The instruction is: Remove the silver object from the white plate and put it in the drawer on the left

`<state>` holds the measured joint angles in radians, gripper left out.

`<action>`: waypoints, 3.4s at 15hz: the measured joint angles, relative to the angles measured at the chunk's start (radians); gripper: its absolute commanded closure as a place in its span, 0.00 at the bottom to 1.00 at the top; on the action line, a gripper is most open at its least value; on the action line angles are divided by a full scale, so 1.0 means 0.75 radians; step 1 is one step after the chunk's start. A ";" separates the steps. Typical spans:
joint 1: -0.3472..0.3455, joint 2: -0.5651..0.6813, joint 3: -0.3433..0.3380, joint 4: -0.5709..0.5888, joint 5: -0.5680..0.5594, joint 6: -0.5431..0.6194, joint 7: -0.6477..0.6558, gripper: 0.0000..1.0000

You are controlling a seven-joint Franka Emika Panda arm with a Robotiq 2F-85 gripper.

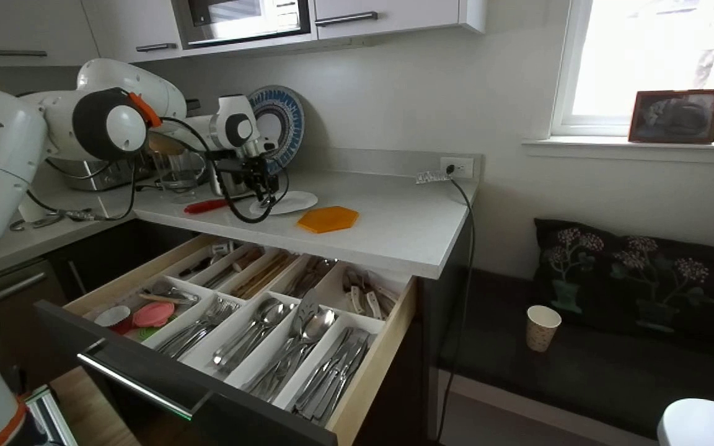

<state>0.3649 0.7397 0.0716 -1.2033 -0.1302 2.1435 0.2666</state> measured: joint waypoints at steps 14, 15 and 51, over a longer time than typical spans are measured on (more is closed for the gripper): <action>0.013 0.075 -0.007 0.106 -0.010 -0.039 0.000 0.93; 0.015 0.075 -0.008 0.107 -0.015 -0.039 0.000 0.93; -0.023 -0.893 0.251 -1.343 0.091 0.379 -0.250 0.73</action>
<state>0.3475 0.0702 0.2596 -2.2104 -0.0621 2.4276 0.0792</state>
